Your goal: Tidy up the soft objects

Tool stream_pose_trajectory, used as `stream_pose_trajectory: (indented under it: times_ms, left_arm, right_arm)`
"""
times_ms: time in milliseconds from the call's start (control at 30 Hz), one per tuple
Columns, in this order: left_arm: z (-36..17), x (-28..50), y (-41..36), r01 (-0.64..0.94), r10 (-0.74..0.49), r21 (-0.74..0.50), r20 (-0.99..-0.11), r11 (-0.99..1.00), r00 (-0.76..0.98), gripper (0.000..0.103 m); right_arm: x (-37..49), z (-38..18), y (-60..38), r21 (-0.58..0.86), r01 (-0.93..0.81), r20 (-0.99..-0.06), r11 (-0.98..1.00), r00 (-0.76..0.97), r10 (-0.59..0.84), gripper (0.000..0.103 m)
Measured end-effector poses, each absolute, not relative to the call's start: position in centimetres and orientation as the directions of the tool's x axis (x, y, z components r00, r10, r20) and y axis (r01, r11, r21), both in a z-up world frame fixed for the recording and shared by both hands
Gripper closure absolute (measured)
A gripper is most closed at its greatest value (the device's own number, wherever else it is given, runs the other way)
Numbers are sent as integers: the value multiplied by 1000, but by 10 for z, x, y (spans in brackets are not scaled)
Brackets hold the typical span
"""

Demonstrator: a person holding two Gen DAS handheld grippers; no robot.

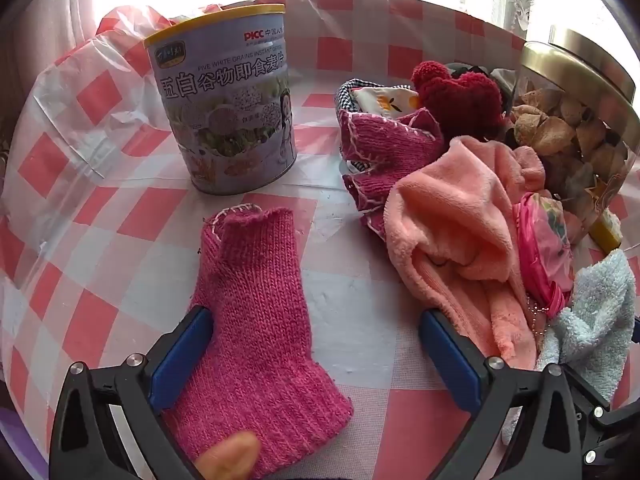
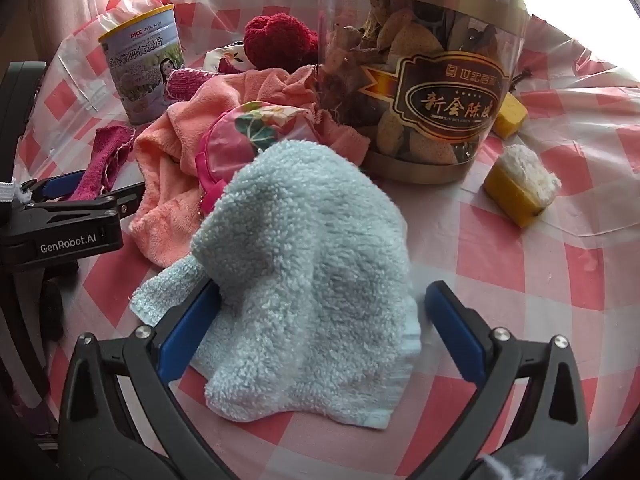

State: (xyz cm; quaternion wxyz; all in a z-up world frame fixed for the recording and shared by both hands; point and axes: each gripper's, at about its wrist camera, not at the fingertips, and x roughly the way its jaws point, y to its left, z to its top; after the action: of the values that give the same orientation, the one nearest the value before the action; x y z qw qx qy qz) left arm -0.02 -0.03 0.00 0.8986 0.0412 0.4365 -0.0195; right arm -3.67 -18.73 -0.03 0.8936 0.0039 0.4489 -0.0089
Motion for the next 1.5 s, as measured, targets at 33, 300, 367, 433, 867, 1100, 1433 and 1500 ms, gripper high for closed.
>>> stream_pose_trajectory:
  times_ms: [33,300,367,433,867,1100,1433,1500]
  left_arm:
    - [0,0,0,71,-9,44,-790,996,613,0]
    - [0,-1,-4,72,2,58,-793,996,610,0]
    - [0,0,-2,72,-3,52,-793,996,609,0]
    - [0,-1,-3,72,-4,50,-793,996,609,0]
    - [0,0,-1,72,-8,45,-794,996,608,0]
    - [0,0,-1,72,-9,44,-794,996,608,0]
    - [0,0,-1,72,-9,43,-794,996,608,0]
    - [0,0,-1,72,-9,43,-794,996,608,0]
  right_arm:
    - [-36,0,-187,-11,19,-811,1000,585,-20,0]
    - [-36,0,-187,9,20,-804,1000,594,-4,0]
    - [-36,0,-187,10,20,-804,1000,595,-4,0]
    - [-36,0,-188,10,20,-804,1000,595,-4,0]
    - [-36,0,-188,11,20,-803,1000,596,-3,0]
    - [-36,0,-188,12,20,-803,1000,597,-2,0]
    - [-36,0,-188,12,19,-803,1000,597,-2,0]
    - [-36,0,-188,12,19,-803,1000,597,-2,0]
